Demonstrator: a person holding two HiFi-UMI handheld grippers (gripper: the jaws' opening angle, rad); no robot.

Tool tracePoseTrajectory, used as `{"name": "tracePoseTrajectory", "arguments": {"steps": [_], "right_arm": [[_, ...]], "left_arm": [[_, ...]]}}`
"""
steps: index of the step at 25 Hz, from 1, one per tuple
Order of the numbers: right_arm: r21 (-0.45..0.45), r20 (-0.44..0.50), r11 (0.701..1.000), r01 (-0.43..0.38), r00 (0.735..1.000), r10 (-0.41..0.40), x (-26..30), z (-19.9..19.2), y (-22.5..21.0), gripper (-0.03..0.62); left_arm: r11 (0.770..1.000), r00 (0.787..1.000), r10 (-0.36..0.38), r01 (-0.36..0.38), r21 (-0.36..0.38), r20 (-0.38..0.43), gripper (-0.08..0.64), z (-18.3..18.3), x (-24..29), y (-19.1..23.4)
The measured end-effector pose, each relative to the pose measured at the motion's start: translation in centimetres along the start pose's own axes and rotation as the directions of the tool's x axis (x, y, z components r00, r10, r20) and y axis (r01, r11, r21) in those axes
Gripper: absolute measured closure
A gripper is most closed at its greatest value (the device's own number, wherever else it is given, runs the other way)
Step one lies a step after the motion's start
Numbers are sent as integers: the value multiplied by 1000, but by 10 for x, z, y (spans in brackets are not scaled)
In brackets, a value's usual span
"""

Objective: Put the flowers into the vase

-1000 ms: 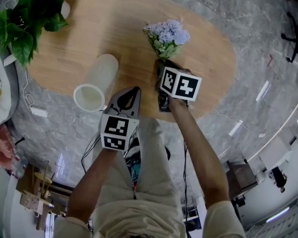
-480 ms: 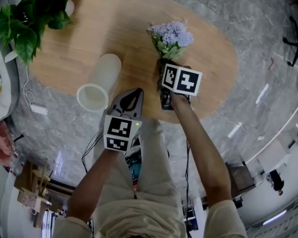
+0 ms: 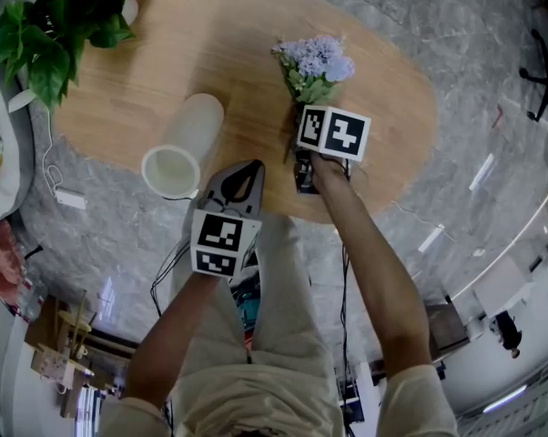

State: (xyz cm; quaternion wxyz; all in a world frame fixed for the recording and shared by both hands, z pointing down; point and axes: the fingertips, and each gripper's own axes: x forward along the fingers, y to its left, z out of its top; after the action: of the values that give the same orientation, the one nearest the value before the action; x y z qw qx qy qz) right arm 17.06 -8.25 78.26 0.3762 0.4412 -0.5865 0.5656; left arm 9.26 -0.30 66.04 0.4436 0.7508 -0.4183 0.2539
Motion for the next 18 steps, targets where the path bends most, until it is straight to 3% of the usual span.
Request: {"name": "tracePoseTrajectory", "arguments": {"steps": [18], "right_arm": [[2,122,995,-101,988,100,-47,-17,25,571]], "left_arm": [[999,999,7,-8,32,49,552,-7,-36,-12]]}}
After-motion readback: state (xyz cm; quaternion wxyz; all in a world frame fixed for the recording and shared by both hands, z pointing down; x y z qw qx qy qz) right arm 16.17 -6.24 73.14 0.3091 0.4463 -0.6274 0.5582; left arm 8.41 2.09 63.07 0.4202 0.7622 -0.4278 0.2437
